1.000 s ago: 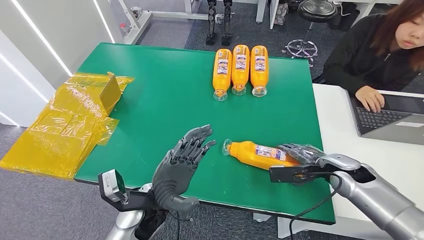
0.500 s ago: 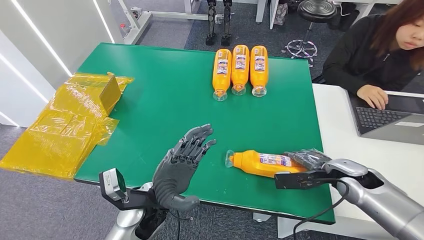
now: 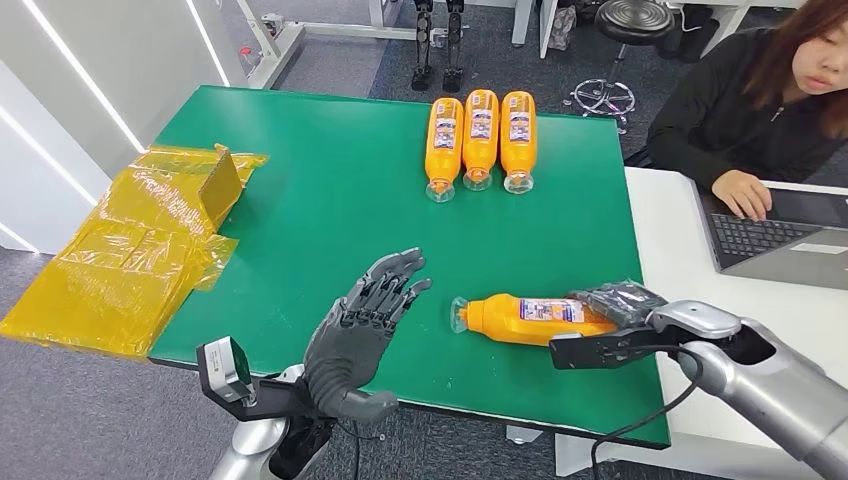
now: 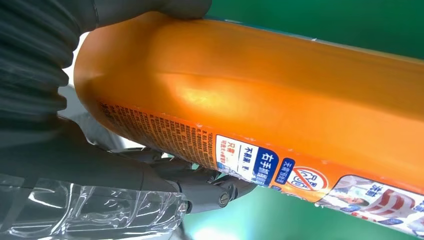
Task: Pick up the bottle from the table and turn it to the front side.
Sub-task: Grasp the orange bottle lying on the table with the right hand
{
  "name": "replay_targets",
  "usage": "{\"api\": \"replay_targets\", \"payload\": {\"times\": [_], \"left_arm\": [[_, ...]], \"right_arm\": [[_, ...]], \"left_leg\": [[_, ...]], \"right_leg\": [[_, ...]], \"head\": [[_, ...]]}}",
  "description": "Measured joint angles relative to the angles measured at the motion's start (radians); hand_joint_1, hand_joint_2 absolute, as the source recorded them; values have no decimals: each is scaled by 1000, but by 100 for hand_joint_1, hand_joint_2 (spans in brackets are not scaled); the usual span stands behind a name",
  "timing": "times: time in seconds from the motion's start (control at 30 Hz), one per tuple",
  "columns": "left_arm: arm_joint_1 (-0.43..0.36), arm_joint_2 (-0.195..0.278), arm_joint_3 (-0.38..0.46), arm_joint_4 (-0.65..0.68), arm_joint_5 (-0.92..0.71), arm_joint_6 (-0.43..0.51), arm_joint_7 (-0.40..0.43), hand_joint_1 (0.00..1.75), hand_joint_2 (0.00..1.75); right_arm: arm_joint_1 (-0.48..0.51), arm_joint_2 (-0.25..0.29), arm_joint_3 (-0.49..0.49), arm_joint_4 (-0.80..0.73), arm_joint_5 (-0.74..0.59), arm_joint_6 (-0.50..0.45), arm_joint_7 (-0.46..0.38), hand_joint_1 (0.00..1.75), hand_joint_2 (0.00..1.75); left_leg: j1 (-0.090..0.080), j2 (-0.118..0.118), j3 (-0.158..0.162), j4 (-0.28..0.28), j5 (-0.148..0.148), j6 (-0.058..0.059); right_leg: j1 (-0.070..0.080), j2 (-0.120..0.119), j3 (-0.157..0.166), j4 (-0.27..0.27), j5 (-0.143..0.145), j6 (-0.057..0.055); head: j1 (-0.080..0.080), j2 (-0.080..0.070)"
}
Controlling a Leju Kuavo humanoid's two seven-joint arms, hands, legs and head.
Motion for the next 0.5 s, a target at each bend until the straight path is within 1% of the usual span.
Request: {"api": "replay_targets", "payload": {"times": [0.13,0.2,0.37,0.43,0.5], "left_arm": [[1,0,0,-2,-1,0,0,0,175],[1,1,1,-2,-2,1,0,0,175],[13,10,3,-7,-13,21,-7,0,175],[26,17,4,-15,-19,34,-15,0,175],[42,24,4,-23,-27,46,-23,0,175]], "right_arm": [[-25,0,8,-3,-1,-2,3,175,175],[-27,0,12,-7,-3,-19,13,175,175],[-27,-8,-12,-40,21,-144,69,175,175],[-22,-18,-43,-68,35,-181,91,175,175],[3,-39,-87,-108,38,-224,109,175,175]], "left_leg": [[0,0,0,0,0,0],[0,0,0,0,0,0],[0,0,0,0,0,0],[0,-1,0,0,0,0],[0,-2,0,0,0,0]], "right_leg": [[0,0,0,0,0,0],[0,0,0,0,0,0],[0,0,0,0,0,0],[0,-1,0,0,0,0],[0,-2,-1,-1,0,0]], "head": [[0,0],[0,0],[0,0],[0,0],[0,0]]}}
